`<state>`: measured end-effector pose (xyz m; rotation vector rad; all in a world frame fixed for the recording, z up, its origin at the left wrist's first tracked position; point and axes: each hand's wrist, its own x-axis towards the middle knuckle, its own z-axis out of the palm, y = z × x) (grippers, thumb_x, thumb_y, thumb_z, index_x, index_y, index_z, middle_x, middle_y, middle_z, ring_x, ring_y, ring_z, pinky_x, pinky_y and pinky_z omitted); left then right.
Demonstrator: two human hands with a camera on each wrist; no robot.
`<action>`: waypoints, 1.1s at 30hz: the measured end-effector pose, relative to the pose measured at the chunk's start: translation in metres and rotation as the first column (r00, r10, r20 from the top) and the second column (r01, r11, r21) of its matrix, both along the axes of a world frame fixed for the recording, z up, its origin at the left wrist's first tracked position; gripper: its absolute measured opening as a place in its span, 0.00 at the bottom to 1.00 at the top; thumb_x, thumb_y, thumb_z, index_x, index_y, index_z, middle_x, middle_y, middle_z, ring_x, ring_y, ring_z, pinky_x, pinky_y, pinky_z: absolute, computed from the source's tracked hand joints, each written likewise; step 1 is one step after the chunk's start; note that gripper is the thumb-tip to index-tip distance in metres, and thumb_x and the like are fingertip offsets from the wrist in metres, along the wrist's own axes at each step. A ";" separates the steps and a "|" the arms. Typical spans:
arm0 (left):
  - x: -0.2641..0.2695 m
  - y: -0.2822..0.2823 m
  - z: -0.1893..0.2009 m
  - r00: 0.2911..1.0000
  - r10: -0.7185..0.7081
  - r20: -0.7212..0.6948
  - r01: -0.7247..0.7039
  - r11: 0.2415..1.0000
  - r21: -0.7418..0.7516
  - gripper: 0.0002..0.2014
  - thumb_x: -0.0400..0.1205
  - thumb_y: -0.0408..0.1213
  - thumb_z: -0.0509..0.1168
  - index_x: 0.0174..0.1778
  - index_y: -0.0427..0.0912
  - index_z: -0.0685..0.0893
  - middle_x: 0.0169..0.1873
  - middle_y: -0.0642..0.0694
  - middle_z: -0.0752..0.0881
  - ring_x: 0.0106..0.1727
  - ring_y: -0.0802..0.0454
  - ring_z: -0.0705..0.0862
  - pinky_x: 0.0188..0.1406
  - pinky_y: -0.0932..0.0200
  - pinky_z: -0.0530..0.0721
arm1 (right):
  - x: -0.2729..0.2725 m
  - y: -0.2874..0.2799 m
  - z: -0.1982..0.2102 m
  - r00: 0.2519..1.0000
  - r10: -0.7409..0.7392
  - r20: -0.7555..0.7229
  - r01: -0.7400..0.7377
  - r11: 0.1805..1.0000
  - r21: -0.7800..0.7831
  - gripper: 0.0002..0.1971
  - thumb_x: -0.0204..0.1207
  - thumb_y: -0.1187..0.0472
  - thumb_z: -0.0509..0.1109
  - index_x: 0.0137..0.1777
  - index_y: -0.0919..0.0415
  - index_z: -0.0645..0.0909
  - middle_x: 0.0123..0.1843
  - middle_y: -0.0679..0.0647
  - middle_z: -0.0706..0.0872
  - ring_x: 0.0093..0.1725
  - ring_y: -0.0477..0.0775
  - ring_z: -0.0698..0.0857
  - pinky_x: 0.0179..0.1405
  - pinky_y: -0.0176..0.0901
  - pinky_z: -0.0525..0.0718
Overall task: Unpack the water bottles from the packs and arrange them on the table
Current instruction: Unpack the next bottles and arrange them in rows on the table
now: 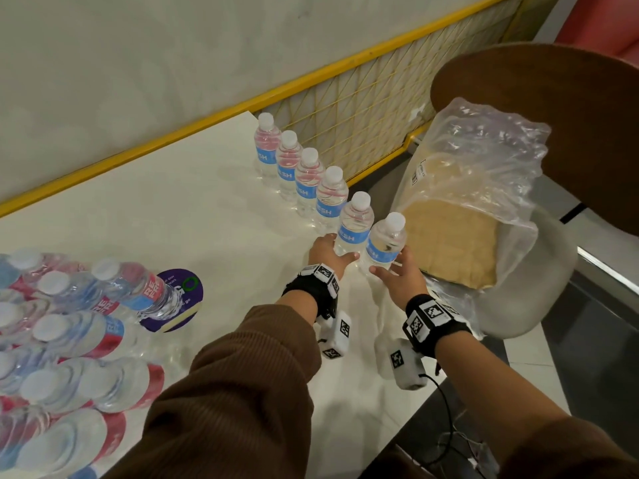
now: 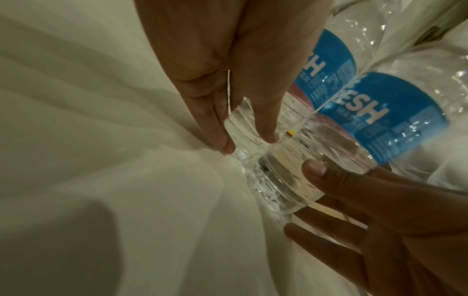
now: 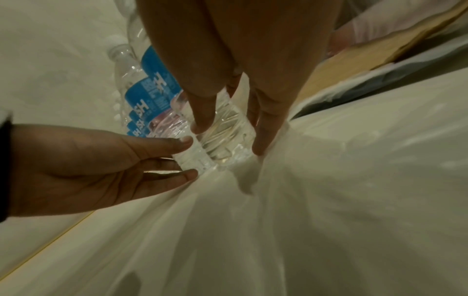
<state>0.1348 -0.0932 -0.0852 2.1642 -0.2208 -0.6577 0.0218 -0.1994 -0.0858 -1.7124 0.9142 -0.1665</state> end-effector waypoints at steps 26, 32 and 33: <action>0.008 -0.004 -0.009 1.000 0.010 -0.007 -0.010 1.000 -0.008 0.31 0.72 0.46 0.76 0.70 0.39 0.77 0.67 0.42 0.81 0.67 0.42 0.80 0.68 0.51 0.77 | 0.002 0.000 -0.002 1.000 -0.007 0.009 0.007 1.000 0.006 0.34 0.74 0.62 0.73 0.77 0.54 0.61 0.73 0.55 0.75 0.69 0.58 0.78 0.71 0.54 0.76; 0.009 -0.001 -0.006 1.000 -0.002 0.002 0.002 1.000 0.005 0.30 0.73 0.46 0.75 0.69 0.39 0.79 0.66 0.42 0.82 0.66 0.43 0.80 0.65 0.52 0.77 | 0.002 0.002 0.003 0.999 0.050 0.015 -0.051 0.999 0.018 0.37 0.75 0.60 0.73 0.78 0.56 0.55 0.75 0.53 0.71 0.72 0.53 0.74 0.74 0.52 0.73; 0.010 -0.001 -0.006 1.000 0.004 -0.004 -0.004 1.000 0.010 0.31 0.72 0.47 0.75 0.69 0.39 0.78 0.66 0.42 0.82 0.66 0.43 0.80 0.65 0.52 0.77 | 0.003 0.003 0.004 0.999 0.041 0.020 -0.041 0.999 0.009 0.38 0.74 0.59 0.74 0.78 0.56 0.56 0.74 0.53 0.72 0.71 0.52 0.74 0.74 0.51 0.73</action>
